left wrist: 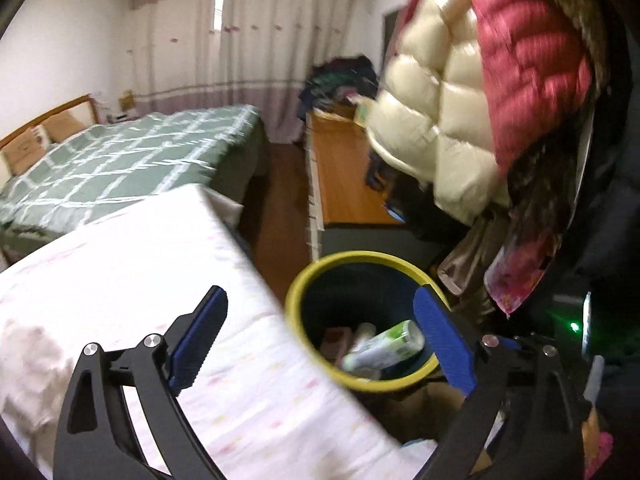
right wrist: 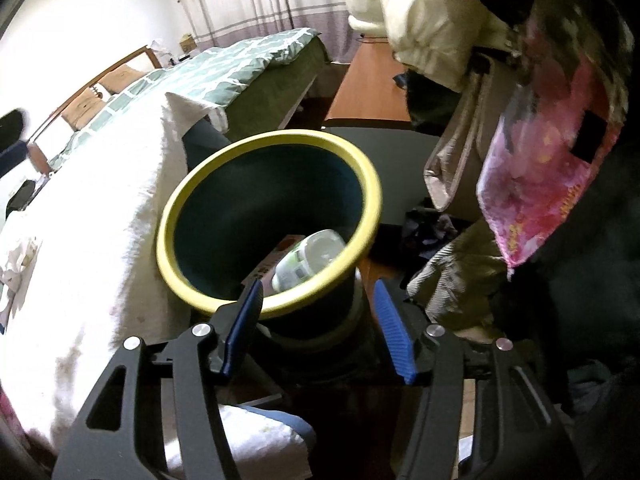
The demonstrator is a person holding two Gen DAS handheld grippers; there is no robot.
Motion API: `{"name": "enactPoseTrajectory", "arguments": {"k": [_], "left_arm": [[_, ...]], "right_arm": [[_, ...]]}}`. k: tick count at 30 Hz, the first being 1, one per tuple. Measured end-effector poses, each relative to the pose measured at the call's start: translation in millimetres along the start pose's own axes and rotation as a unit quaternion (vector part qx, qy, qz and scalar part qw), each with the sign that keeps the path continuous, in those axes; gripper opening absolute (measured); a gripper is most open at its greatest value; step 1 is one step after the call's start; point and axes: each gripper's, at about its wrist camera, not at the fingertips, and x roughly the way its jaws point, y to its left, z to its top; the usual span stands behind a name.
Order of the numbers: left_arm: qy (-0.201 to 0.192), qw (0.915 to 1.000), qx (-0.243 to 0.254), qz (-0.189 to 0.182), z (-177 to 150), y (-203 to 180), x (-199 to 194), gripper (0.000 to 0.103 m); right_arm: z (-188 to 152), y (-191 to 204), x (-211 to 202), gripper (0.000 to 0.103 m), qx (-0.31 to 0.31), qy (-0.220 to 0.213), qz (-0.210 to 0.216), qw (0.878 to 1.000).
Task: Collect trash
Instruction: 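Grasp the crumpled white tissue with the right gripper and lift it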
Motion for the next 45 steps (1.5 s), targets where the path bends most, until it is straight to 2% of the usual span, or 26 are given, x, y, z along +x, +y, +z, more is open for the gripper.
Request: {"name": "enactPoseTrajectory", "arguments": {"k": [4, 6, 11, 17, 22, 26, 31, 36, 38, 41, 42, 43, 44, 45], "left_arm": [[-0.022, 0.9977, -0.044, 0.048, -20, 48, -53, 0.096], [-0.029, 0.9941, -0.062, 0.084, -35, 76, -82, 0.096], [-0.038, 0.9757, -0.092, 0.195, -76, 136, -146, 0.096], [-0.027, 0.9532, -0.141, 0.266, -125, 195, -194, 0.096], [-0.025, 0.942, -0.175, 0.285, -153, 227, -214, 0.096], [-0.024, 0.9394, -0.193, 0.282, -169, 244, -219, 0.096], [-0.017, 0.9412, -0.196, 0.275, -172, 242, -210, 0.096], [-0.013, 0.9399, -0.208, 0.27, -177, 251, -208, 0.096], [-0.012, 0.9393, -0.212, 0.269, -179, 254, -209, 0.096], [-0.01, 0.9384, -0.218, 0.268, -182, 258, -206, 0.096], [-0.009, 0.9385, -0.22, 0.266, -183, 259, -206, 0.096], [-0.009, 0.9387, -0.22, 0.265, -183, 260, -205, 0.096], [-0.008, 0.939, -0.22, 0.264, -184, 260, -204, 0.096], [-0.008, 0.9392, -0.221, 0.263, -184, 261, -203, 0.096]], "right_arm": [[4, 28, 0, 0.055, -0.023, -0.002, 0.019, 1.0], [7, 50, 0, 0.055, -0.041, -0.003, 0.031, 0.999], [17, 111, 0, 0.055, -0.089, -0.004, 0.068, 0.994], [27, 220, -2, 0.055, -0.169, -0.006, 0.141, 0.975], [30, 308, -4, 0.055, -0.22, -0.001, 0.201, 0.955], [38, 372, -4, 0.055, -0.242, 0.001, 0.24, 0.94], [39, 435, 7, 0.055, -0.273, 0.011, 0.242, 0.931], [33, 454, 20, 0.054, -0.292, 0.023, 0.23, 0.928], [32, 455, 20, 0.048, -0.294, 0.026, 0.236, 0.926], [33, 455, 15, 0.029, -0.298, 0.013, 0.226, 0.927], [34, 454, 14, 0.021, -0.298, 0.013, 0.226, 0.927], [35, 454, 13, 0.009, -0.299, 0.013, 0.225, 0.927], [36, 454, 12, 0.003, -0.302, 0.014, 0.224, 0.926], [37, 453, 11, 0.003, -0.302, 0.016, 0.228, 0.926]]}}
